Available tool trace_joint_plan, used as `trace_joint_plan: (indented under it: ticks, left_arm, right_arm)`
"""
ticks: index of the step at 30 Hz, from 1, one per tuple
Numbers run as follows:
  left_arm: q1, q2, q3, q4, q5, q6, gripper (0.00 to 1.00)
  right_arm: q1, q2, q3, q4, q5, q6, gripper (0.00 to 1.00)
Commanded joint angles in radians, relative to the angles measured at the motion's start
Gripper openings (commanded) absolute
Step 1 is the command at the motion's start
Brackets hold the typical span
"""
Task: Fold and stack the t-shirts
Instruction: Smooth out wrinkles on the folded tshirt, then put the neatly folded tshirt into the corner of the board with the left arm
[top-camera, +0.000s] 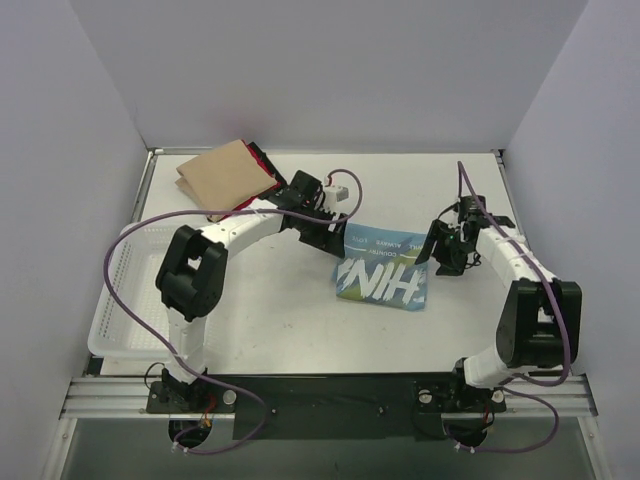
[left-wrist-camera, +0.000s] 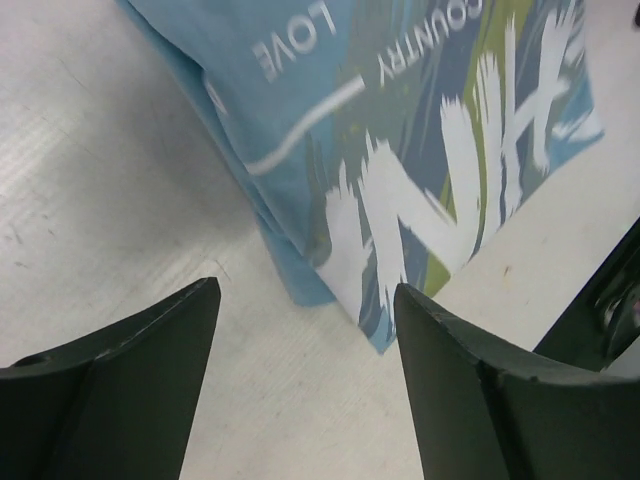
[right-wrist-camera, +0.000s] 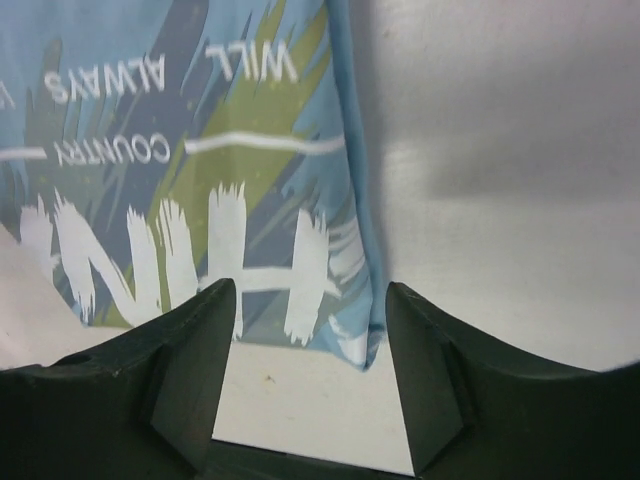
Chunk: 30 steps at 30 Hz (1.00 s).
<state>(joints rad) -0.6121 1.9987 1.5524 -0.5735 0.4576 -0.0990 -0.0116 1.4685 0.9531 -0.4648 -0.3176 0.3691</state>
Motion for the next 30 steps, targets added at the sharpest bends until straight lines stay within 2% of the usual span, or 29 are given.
trace_joint_plan:
  ticks: [1,5,7,8,10,11,12,14,16,23,24,25,26,30]
  left_arm:
    - [0.017,0.054,0.054,0.221,0.027,-0.300,0.84]
    - [0.018,0.126,0.069,0.287,0.009,-0.390,0.86]
    - [0.026,0.146,0.083,0.256,-0.019,-0.378,0.85]
    - [0.032,0.138,0.081,0.244,-0.036,-0.367,0.85]
    - [0.055,0.112,0.068,0.241,-0.048,-0.332,0.85]
    - [0.073,0.101,0.060,0.236,-0.050,-0.306,0.86]
    - [0.087,0.085,0.058,0.227,-0.054,-0.292,0.86]
    - [0.126,0.054,0.052,0.195,-0.062,-0.243,0.86]
    - [0.164,0.017,0.017,0.161,-0.072,-0.203,0.86]
    - [0.225,-0.086,-0.060,0.098,-0.197,0.054,0.86]
    - [0.227,-0.086,-0.049,0.096,-0.182,0.082,0.87]
    - [0.227,-0.072,-0.035,0.080,-0.174,0.143,0.87]
    - [0.227,-0.064,-0.013,0.074,-0.163,0.157,0.89]
    - [0.219,0.026,0.098,0.049,0.051,0.232,0.91]
  right_arm:
    - [-0.062,0.148,0.076,0.038,-0.072,-0.015,0.62]
    - [-0.065,0.283,0.131,0.080,-0.099,-0.025,0.61]
    - [-0.064,0.361,0.180,0.078,-0.147,-0.027,0.49]
    - [-0.064,0.384,0.194,0.078,-0.164,-0.029,0.36]
    - [-0.059,0.449,0.252,0.080,-0.205,-0.033,0.21]
    - [-0.050,0.492,0.295,0.080,-0.230,-0.035,0.17]
    - [-0.044,0.512,0.315,0.075,-0.239,-0.038,0.09]
    - [-0.013,0.593,0.390,0.049,-0.261,-0.044,0.02]
    - [0.039,0.645,0.508,0.023,-0.270,-0.053,0.00]
    - [0.188,0.757,0.739,-0.008,-0.291,-0.033,0.05]
    - [0.194,0.766,0.757,-0.011,-0.284,-0.030,0.15]
    - [0.200,0.765,0.763,-0.011,-0.278,-0.027,0.20]
    - [0.203,0.765,0.774,-0.009,-0.267,-0.029,0.32]
    - [0.182,0.712,0.759,-0.028,-0.215,-0.071,0.59]
